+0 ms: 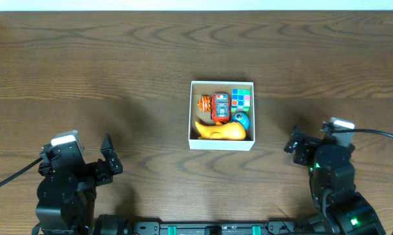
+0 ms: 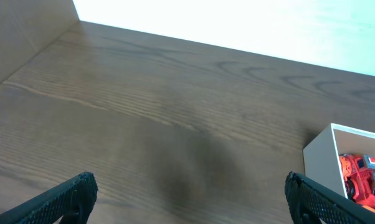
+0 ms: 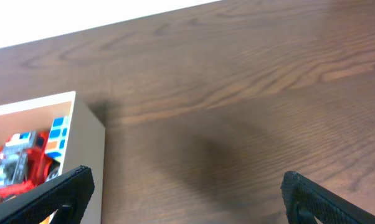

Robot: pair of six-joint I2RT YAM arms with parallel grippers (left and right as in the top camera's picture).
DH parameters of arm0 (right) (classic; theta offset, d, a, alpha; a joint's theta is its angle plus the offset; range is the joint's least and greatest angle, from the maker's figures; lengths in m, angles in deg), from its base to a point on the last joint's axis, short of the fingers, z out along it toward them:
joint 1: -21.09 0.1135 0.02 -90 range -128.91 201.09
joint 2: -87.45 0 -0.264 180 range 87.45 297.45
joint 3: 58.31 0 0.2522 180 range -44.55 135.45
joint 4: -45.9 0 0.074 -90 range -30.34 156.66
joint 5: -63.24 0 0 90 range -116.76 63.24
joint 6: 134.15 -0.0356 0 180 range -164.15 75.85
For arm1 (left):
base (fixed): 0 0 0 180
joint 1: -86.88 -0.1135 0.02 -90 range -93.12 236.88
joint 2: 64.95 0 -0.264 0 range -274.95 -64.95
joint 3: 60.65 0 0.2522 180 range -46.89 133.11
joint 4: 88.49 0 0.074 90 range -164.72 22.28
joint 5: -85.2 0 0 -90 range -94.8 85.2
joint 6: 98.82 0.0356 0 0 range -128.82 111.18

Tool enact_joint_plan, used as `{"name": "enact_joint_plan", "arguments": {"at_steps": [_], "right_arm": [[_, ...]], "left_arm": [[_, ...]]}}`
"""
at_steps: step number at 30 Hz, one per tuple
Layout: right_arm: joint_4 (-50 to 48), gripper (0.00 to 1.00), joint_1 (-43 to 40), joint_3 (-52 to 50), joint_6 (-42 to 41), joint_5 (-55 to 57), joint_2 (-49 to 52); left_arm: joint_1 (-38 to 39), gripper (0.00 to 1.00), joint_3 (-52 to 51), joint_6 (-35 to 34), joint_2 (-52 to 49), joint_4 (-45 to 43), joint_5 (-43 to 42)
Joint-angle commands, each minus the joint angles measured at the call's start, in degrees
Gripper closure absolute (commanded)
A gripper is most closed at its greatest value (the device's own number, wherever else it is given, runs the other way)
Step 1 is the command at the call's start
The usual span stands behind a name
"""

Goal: Pack container

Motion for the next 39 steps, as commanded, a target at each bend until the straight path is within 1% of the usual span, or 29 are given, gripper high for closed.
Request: {"name": "enact_joint_plan", "arguments": {"at_steps": [1,3,8,11,13,16,21,25,28,39], "right_arm": [[-1.3,0.01,-4.0,-2.3,1.0,-3.8,-4.4],[-5.2,0.01,-6.1,-5.4,2.9,-5.6,-8.2],[-20.4,0.01,-10.5,-17.4,8.4,-11.6,-19.4],[-27.1,0.01,-12.1,-22.8,12.5,-14.6,-24.0],[-29.5,0.01,-12.3,-24.9,15.5,-15.5,-26.3],[-29.6,0.01,-12.4,-26.6,17.5,-15.3,-29.0],[-28.5,0.01,-12.6,-28.1,17.8,-15.7,-29.3],[-23.1,0.01,-12.6,-28.3,17.8,-16.1,-29.3],[-23.0,0.01,-12.6,-28.3,21.4,-17.8,-29.3],[-23.1,0.01,-12.6,-28.3,21.4,-19.1,-29.3]], "left_arm": [[0.2,0.02,-0.2,-0.1,0.2,0.0,0.7],[0.2,0.02,-0.2,-0.1,0.2,0.0,0.7],[0.2,0.02,-0.2,-0.1,0.2,0.0,0.7],[0.2,0.02,-0.2,-0.1,0.2,0.0,0.7],[0.2,0.02,-0.2,-0.1,0.2,0.0,0.7],[0.2,0.02,-0.2,-0.1,0.2,0.0,0.7],[0.2,0.02,-0.2,-0.1,0.2,0.0,0.7],[0.2,0.02,-0.2,-0.1,0.2,0.0,0.7],[0.2,0.02,-0.2,-0.1,0.2,0.0,0.7],[0.2,0.02,-0.2,-0.1,0.2,0.0,0.7]]}}
